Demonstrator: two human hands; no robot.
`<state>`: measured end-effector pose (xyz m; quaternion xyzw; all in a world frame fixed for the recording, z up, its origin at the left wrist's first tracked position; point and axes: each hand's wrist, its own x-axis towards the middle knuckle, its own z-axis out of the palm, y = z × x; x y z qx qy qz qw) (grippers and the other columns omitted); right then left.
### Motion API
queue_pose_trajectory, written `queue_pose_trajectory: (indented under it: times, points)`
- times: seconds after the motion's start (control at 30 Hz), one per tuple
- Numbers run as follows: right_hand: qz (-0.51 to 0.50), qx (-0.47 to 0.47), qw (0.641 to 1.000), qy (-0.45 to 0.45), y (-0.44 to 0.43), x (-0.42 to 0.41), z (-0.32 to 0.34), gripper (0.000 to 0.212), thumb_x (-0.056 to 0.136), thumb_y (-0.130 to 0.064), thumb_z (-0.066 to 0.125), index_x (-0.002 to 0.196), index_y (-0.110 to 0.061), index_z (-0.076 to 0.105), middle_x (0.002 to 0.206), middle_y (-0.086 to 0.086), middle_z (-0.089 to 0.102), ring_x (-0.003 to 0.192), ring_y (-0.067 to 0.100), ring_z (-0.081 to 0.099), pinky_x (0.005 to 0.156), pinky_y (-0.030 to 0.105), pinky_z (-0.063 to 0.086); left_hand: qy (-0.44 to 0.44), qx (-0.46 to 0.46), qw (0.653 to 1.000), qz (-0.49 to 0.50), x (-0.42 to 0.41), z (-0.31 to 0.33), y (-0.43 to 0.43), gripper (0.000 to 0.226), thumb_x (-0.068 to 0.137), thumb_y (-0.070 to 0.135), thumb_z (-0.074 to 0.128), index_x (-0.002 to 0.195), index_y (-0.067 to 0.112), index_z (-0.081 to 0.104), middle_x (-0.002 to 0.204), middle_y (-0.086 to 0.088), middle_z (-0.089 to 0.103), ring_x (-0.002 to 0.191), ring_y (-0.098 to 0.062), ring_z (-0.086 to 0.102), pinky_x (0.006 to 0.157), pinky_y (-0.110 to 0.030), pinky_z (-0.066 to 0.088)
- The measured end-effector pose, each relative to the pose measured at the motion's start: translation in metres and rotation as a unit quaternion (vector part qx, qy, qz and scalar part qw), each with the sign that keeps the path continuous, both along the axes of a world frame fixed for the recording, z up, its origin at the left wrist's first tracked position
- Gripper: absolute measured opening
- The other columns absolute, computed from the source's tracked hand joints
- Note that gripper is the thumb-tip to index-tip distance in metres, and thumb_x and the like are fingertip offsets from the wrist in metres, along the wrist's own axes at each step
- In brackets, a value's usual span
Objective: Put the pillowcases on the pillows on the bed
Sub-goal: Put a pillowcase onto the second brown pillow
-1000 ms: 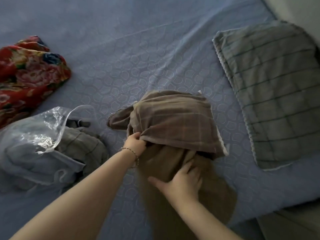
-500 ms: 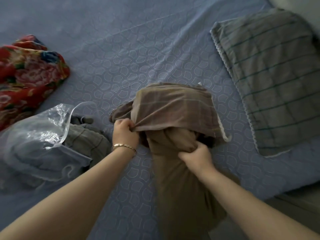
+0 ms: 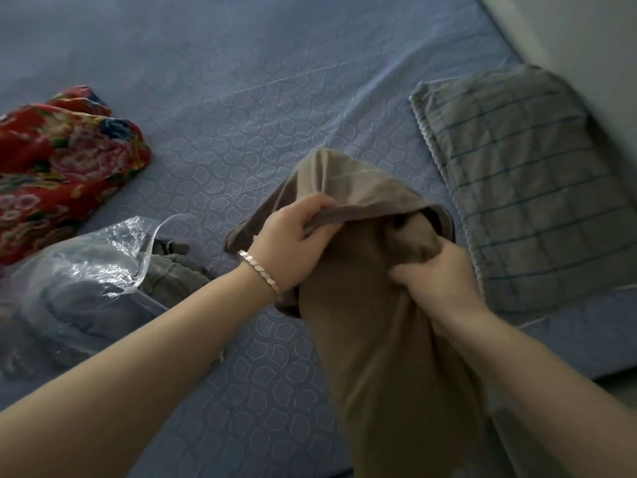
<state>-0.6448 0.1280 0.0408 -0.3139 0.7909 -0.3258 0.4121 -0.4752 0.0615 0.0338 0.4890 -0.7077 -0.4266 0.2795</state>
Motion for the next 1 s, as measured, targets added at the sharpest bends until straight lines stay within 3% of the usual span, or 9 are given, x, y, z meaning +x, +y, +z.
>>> queue_pose_trajectory:
  times: [0.2, 0.3, 0.43, 0.53, 0.6, 0.67, 0.8, 0.87, 1.0]
  points:
    - [0.192, -0.057, 0.978, 0.057, 0.016, 0.026, -0.008, 0.027, 0.059, -0.002, 0.065, 0.060, -0.022, 0.047, 0.051, -0.012, 0.054, 0.054, 0.005, 0.050, 0.050, 0.018, 0.036, -0.115, -0.047, 0.985, 0.117, -0.005, 0.007, -0.029, 0.030, 0.090, 0.021, 0.053, 0.061, 0.014, 0.049, 0.073, 0.005, 0.046, 0.073, -0.012, 0.044, 0.074, -0.023, 0.036]
    - [0.199, -0.101, 0.971, 0.087, 0.007, 0.035, -0.007, 0.019, 0.062, 0.002, 0.061, 0.069, -0.011, 0.049, 0.057, -0.002, 0.054, 0.060, 0.022, 0.053, 0.051, 0.028, 0.037, -0.163, -0.023, 0.980, 0.111, 0.003, 0.008, -0.034, 0.036, 0.090, 0.025, 0.055, 0.057, 0.012, 0.045, 0.055, 0.004, 0.041, 0.054, -0.011, 0.039, 0.054, -0.020, 0.029]
    - [0.161, -0.118, 0.972, 0.122, 0.004, 0.027, -0.006, 0.050, 0.067, 0.003, 0.061, 0.111, -0.018, 0.048, 0.074, 0.003, 0.060, 0.076, 0.022, 0.057, 0.057, 0.030, 0.032, -0.107, 0.061, 0.991, 0.057, -0.001, 0.015, -0.019, 0.037, 0.086, 0.026, 0.061, 0.056, 0.016, 0.043, 0.050, 0.004, 0.034, 0.045, -0.004, 0.033, 0.048, -0.017, 0.028]
    - [0.180, -0.108, 0.974, 0.087, 0.004, 0.014, -0.010, 0.093, 0.072, -0.001, 0.067, 0.146, -0.026, 0.017, 0.098, 0.005, 0.068, 0.091, 0.023, 0.063, 0.066, 0.022, 0.038, -0.005, 0.094, 0.995, -0.039, -0.020, 0.023, 0.008, 0.027, 0.076, 0.028, 0.060, 0.056, 0.017, 0.045, 0.052, 0.009, 0.036, 0.051, -0.002, 0.031, 0.053, -0.021, 0.030]
    - [0.206, -0.134, 0.969, 0.038, 0.004, 0.000, -0.019, 0.079, 0.072, -0.016, 0.072, 0.139, -0.028, 0.034, 0.105, -0.002, 0.066, 0.097, 0.014, 0.063, 0.077, 0.018, 0.044, 0.087, 0.122, 0.985, -0.085, -0.033, 0.029, 0.025, 0.034, 0.076, 0.022, 0.064, 0.052, 0.025, 0.040, 0.046, 0.012, 0.033, 0.047, 0.000, 0.032, 0.049, -0.012, 0.027]
    - [0.188, -0.142, 0.972, 0.027, 0.008, -0.011, -0.023, 0.030, 0.065, -0.029, 0.071, 0.092, -0.036, 0.059, 0.079, -0.013, 0.064, 0.075, 0.000, 0.060, 0.065, 0.016, 0.044, 0.107, 0.095, 0.984, -0.107, -0.037, 0.025, 0.037, 0.039, 0.075, 0.016, 0.067, 0.052, 0.029, 0.039, 0.044, 0.013, 0.034, 0.045, 0.002, 0.034, 0.049, -0.008, 0.027]
    - [0.047, -0.136, 0.987, -0.065, 0.010, -0.013, -0.035, 0.042, 0.064, 0.009, 0.075, 0.053, -0.021, 0.047, 0.048, -0.010, 0.045, 0.050, 0.002, 0.039, 0.050, 0.023, 0.033, -0.112, -0.091, 0.986, -0.080, -0.008, -0.024, 0.039, 0.019, 0.068, 0.008, 0.060, 0.075, 0.021, 0.049, 0.072, 0.007, 0.052, 0.065, -0.010, 0.051, 0.058, -0.017, 0.036]
    - [-0.003, -0.157, 0.985, -0.067, 0.003, -0.004, -0.033, 0.048, 0.062, 0.019, 0.068, 0.053, -0.021, 0.043, 0.045, -0.012, 0.041, 0.048, 0.001, 0.035, 0.048, 0.021, 0.031, -0.238, -0.075, 0.968, 0.001, 0.017, -0.048, 0.030, 0.028, 0.065, -0.002, 0.061, 0.087, 0.014, 0.053, 0.092, -0.007, 0.055, 0.078, -0.029, 0.055, 0.060, -0.026, 0.038]
    - [-0.113, -0.205, 0.966, -0.109, -0.016, 0.010, -0.022, 0.048, 0.062, 0.025, 0.060, 0.056, -0.019, 0.042, 0.045, -0.013, 0.042, 0.043, -0.002, 0.035, 0.046, 0.014, 0.032, -0.405, -0.056, 0.912, 0.007, 0.024, -0.062, 0.006, 0.030, 0.075, 0.006, 0.054, 0.104, 0.012, 0.059, 0.111, -0.010, 0.057, 0.105, -0.036, 0.050, 0.083, -0.044, 0.044]
